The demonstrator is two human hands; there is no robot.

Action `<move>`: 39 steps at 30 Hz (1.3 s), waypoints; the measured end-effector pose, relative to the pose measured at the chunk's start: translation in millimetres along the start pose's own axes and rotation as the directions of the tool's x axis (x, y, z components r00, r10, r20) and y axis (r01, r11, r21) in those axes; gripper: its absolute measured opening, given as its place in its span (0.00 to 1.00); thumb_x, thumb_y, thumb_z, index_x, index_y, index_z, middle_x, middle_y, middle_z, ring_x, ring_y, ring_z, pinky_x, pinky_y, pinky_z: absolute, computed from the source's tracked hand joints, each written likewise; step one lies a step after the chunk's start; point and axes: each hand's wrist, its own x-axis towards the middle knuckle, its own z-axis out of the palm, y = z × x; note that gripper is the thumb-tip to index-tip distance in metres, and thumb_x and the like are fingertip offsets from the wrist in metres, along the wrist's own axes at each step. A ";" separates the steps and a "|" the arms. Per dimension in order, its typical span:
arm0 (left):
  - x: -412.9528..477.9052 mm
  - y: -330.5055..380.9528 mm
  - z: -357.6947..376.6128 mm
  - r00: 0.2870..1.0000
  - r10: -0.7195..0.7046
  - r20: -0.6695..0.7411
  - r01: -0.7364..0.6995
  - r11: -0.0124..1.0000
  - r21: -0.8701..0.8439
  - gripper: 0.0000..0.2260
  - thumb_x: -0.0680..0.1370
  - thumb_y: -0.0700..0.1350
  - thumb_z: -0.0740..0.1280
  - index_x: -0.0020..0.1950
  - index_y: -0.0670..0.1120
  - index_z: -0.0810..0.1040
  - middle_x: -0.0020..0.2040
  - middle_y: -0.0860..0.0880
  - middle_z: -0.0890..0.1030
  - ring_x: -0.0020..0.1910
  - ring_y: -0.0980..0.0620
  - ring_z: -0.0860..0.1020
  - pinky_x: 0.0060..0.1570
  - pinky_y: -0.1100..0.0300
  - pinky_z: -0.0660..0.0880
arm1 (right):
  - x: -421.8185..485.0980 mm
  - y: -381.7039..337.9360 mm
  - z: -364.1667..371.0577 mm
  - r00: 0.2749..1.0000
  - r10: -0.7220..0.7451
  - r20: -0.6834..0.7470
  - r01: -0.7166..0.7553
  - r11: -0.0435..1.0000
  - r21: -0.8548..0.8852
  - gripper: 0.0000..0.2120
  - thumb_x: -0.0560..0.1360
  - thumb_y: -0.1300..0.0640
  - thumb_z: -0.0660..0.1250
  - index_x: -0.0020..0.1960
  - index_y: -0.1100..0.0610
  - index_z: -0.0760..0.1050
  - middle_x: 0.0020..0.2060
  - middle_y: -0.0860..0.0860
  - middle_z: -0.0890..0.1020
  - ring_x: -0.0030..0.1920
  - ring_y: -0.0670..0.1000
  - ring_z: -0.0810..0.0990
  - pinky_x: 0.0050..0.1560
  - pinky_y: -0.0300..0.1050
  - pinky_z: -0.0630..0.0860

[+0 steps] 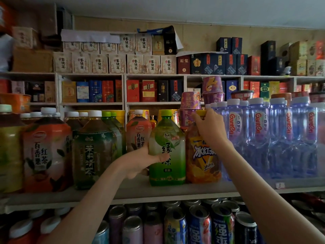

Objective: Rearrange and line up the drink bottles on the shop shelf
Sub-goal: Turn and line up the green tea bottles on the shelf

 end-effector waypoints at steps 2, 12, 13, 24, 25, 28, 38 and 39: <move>0.1 -3.3 0.6 1.000 0.026 -0.012 -0.026 0.998 -0.058 0.44 0.64 0.53 0.74 0.75 0.57 0.55 0.70 0.51 0.69 0.70 0.46 0.64 0.70 0.39 0.58 | -2.3 -1.2 -1.0 1.000 0.001 0.001 -0.001 1.000 -0.011 0.18 0.78 0.47 0.61 0.53 0.63 0.71 0.40 0.54 0.78 0.35 0.50 0.75 0.29 0.42 0.67; -2.1 -6.1 3.2 1.000 0.015 0.001 -0.015 0.999 -0.043 0.42 0.66 0.58 0.70 0.75 0.60 0.51 0.66 0.56 0.69 0.63 0.52 0.65 0.71 0.44 0.57 | -9.6 -10.5 -1.6 1.000 0.007 -0.007 -0.008 0.999 -0.050 0.16 0.79 0.48 0.59 0.53 0.63 0.68 0.46 0.58 0.78 0.44 0.57 0.77 0.42 0.52 0.74; -2.5 -5.7 4.5 1.000 0.015 -0.010 -0.015 0.999 -0.048 0.42 0.66 0.58 0.69 0.75 0.59 0.51 0.67 0.56 0.68 0.62 0.53 0.64 0.71 0.45 0.58 | -10.3 -11.1 -2.0 1.000 0.009 -0.011 -0.010 0.999 -0.047 0.16 0.79 0.48 0.59 0.53 0.63 0.68 0.46 0.58 0.78 0.44 0.58 0.78 0.43 0.54 0.76; -21.9 5.8 26.5 0.801 0.409 -0.436 -0.281 0.901 0.330 0.37 0.74 0.53 0.69 0.76 0.57 0.48 0.74 0.54 0.59 0.70 0.57 0.61 0.70 0.55 0.61 | -38.3 -34.7 -8.8 0.967 -0.227 -0.118 0.210 0.967 -0.141 0.30 0.78 0.49 0.60 0.73 0.62 0.55 0.69 0.59 0.66 0.70 0.58 0.63 0.69 0.56 0.60; -27.5 7.3 24.6 0.755 0.460 -0.467 -0.288 0.872 0.395 0.36 0.75 0.53 0.68 0.76 0.55 0.50 0.75 0.54 0.58 0.70 0.57 0.60 0.70 0.56 0.61 | -42.9 -44.0 -7.7 0.951 -0.278 -0.133 0.267 0.959 -0.094 0.29 0.78 0.51 0.61 0.73 0.61 0.56 0.69 0.59 0.66 0.70 0.58 0.63 0.70 0.56 0.59; -46.3 10.0 17.6 0.597 0.591 -0.543 -0.308 0.794 0.525 0.28 0.77 0.50 0.66 0.74 0.50 0.58 0.71 0.55 0.64 0.67 0.61 0.64 0.66 0.61 0.63 | -57.4 -69.3 -2.0 0.912 -0.393 -0.120 0.402 0.913 0.066 0.25 0.76 0.55 0.61 0.71 0.59 0.60 0.66 0.57 0.69 0.68 0.56 0.65 0.69 0.56 0.62; -133.3 -33.5 -65.5 0.283 0.664 -0.692 -0.196 0.747 0.636 0.14 0.77 0.39 0.66 0.62 0.48 0.71 0.57 0.54 0.75 0.54 0.62 0.75 0.51 0.72 0.73 | -116.2 -156.0 65.0 0.801 -0.596 0.059 0.518 0.739 0.431 0.21 0.77 0.56 0.63 0.69 0.51 0.65 0.61 0.44 0.72 0.57 0.39 0.69 0.55 0.29 0.68; -141.3 -39.4 -75.2 0.259 0.664 -0.701 -0.174 0.746 0.643 0.14 0.77 0.39 0.66 0.62 0.46 0.72 0.56 0.52 0.76 0.53 0.61 0.76 0.50 0.72 0.73 | -122.3 -164.4 73.4 0.795 -0.599 0.097 0.497 0.734 0.463 0.21 0.77 0.56 0.63 0.69 0.50 0.65 0.60 0.41 0.71 0.57 0.36 0.67 0.51 0.23 0.63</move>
